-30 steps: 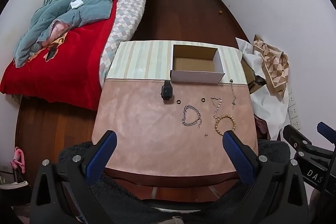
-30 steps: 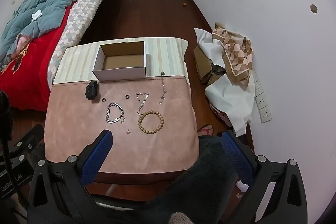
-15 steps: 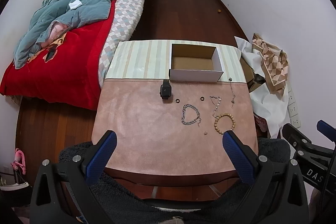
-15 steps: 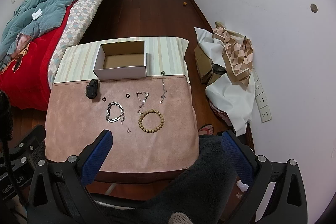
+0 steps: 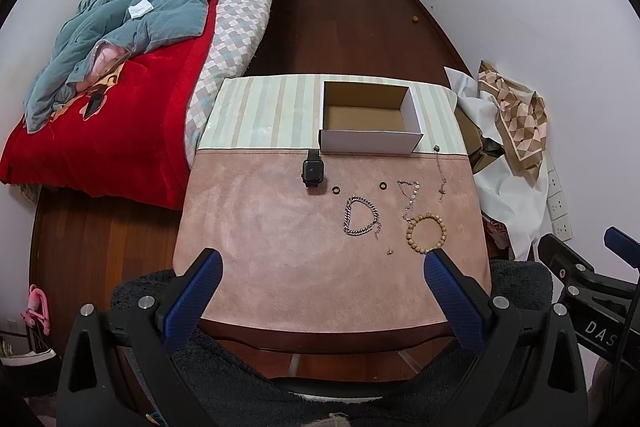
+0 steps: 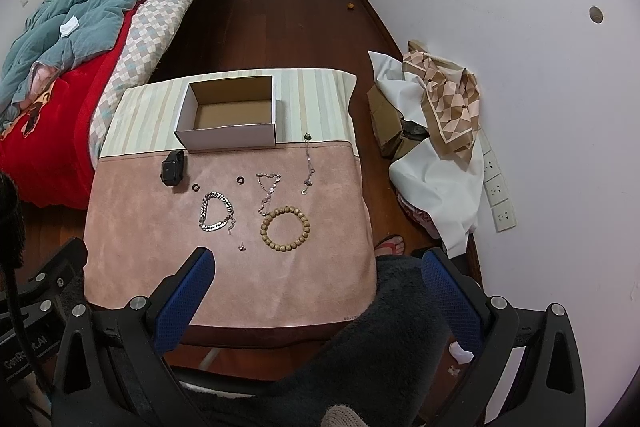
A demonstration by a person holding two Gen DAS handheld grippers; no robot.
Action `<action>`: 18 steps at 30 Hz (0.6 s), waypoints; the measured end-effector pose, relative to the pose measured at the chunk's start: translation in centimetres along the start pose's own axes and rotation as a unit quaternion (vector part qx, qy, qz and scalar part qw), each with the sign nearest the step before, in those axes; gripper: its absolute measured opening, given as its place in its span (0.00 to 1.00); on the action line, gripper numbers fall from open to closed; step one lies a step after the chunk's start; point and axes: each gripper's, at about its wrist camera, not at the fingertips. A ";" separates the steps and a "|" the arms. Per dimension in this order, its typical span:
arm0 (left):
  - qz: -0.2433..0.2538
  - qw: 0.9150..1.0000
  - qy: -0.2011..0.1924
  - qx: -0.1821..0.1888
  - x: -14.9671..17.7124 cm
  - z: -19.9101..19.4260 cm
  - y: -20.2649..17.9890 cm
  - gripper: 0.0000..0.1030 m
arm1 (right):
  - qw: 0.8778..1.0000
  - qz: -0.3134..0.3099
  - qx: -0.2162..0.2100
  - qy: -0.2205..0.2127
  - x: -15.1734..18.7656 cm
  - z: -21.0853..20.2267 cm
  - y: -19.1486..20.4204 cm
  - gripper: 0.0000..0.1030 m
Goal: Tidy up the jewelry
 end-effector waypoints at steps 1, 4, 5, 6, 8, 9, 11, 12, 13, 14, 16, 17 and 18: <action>0.000 1.000 0.000 0.000 0.0 0.0 0.0 1.00 | 1.000 0.000 0.000 0.001 -0.1 0.0 0.0 1.00; -0.001 1.000 -0.001 0.000 0.0 0.2 0.1 1.00 | 1.000 -0.001 -0.001 0.000 0.0 -0.1 0.0 1.00; -0.002 1.000 0.001 -0.001 -0.1 -0.1 -0.1 1.00 | 1.000 -0.001 -0.001 -0.001 0.0 -0.1 0.0 1.00; -0.002 1.000 0.001 -0.001 -0.1 0.0 -0.1 1.00 | 1.000 -0.002 0.000 -0.002 0.0 -0.2 0.1 1.00; -0.003 1.000 0.001 0.000 -0.1 0.0 -0.2 1.00 | 1.000 -0.001 0.000 -0.001 0.0 -0.1 -0.1 1.00; -0.002 1.000 0.001 0.000 -0.1 0.1 -0.2 1.00 | 1.000 0.000 -0.001 -0.001 -0.1 -0.1 0.0 1.00; -0.002 1.000 0.000 0.000 -0.2 0.1 -0.4 1.00 | 1.000 0.000 0.000 -0.001 -0.2 -0.1 -0.1 1.00; -0.002 1.000 0.000 0.000 -0.2 0.1 -0.4 1.00 | 1.000 0.000 0.000 -0.001 -0.2 -0.1 -0.2 1.00; -0.002 1.000 -0.001 0.000 -0.2 0.1 -0.5 1.00 | 1.000 0.000 -0.001 -0.001 -0.3 -0.1 -0.3 1.00; -0.001 1.000 0.000 0.000 -0.1 -0.1 0.0 1.00 | 1.000 0.000 -0.001 -0.001 -0.4 -0.2 -0.4 1.00; -0.001 1.000 0.000 0.000 -0.2 -0.1 0.0 1.00 | 1.000 0.001 0.000 -0.002 -0.4 -0.2 -0.4 1.00; -0.001 1.000 0.000 -0.001 -0.2 -0.1 -0.1 1.00 | 1.000 0.001 0.000 -0.002 -0.5 -0.2 -0.5 1.00; -0.001 1.000 -0.001 -0.001 -0.2 -0.1 -0.1 1.00 | 1.000 0.001 0.000 -0.002 -0.4 -0.2 -0.5 1.00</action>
Point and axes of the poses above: each gripper's, at about its wrist camera, not at the fingertips, and z roughly the way its jaws point, y to its left, x to its underside, and after that the axes turned 7 degrees about z, right-handed
